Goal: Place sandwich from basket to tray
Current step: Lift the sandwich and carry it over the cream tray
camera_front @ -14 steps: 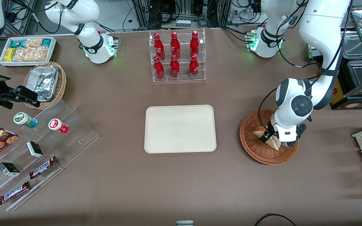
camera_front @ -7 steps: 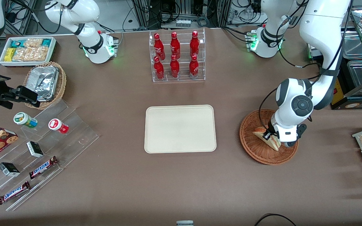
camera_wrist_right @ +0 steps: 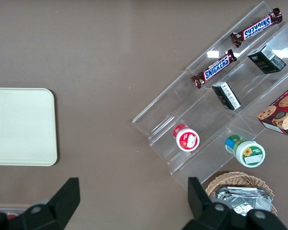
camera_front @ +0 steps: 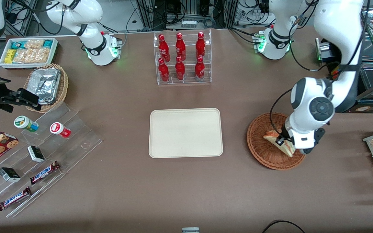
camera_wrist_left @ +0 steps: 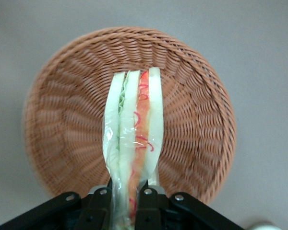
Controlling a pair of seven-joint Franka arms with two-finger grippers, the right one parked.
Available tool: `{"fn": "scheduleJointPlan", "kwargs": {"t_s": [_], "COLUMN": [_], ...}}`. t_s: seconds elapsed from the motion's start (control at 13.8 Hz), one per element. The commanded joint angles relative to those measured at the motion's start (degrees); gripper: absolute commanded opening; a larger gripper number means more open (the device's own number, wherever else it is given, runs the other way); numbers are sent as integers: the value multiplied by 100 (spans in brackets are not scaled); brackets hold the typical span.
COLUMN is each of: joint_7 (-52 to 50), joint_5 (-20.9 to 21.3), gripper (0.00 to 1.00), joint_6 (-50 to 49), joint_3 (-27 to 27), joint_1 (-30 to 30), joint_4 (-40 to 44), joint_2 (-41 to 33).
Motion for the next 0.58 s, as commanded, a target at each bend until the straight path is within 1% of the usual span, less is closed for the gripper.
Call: {"fn": "scheduleJointPlan", "kwargs": {"t_s": [0.0,0.14,0.29,0.51], "joint_7": [-125,-152,-143,-169], "joint_5": [12,3,-15,-68], "gripper": [0,0,0,0], "joint_6": [-1285,-1306,-1218,-1042], "joint_3": [-106,-151,-142,-142], "joint_1": [-364,-662,-1110,-1813], "joint_4": [1149,1248,1309,1801], "joint_2": [55,55,160,739]}}
